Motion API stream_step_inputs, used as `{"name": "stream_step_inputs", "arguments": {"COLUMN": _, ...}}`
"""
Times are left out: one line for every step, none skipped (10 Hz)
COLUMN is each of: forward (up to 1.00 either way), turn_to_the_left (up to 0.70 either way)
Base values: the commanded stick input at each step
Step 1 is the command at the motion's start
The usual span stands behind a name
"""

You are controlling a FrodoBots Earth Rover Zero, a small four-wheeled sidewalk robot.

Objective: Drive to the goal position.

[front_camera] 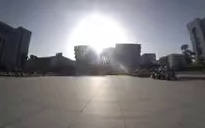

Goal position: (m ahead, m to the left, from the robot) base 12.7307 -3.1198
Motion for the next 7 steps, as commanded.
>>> {"name": "stream_step_inputs", "arguments": {"forward": 1.0, "turn_to_the_left": 0.44}}
{"name": "stream_step_inputs", "arguments": {"forward": 1.0, "turn_to_the_left": 0.38}}
{"name": "stream_step_inputs", "arguments": {"forward": 1.0, "turn_to_the_left": 0.09}}
{"name": "stream_step_inputs", "arguments": {"forward": 1.0, "turn_to_the_left": 0.04}}
{"name": "stream_step_inputs", "arguments": {"forward": 1.0, "turn_to_the_left": 0.04}}
{"name": "stream_step_inputs", "arguments": {"forward": 1.0, "turn_to_the_left": 0.04}}
{"name": "stream_step_inputs", "arguments": {"forward": 1.0, "turn_to_the_left": 0.04}}
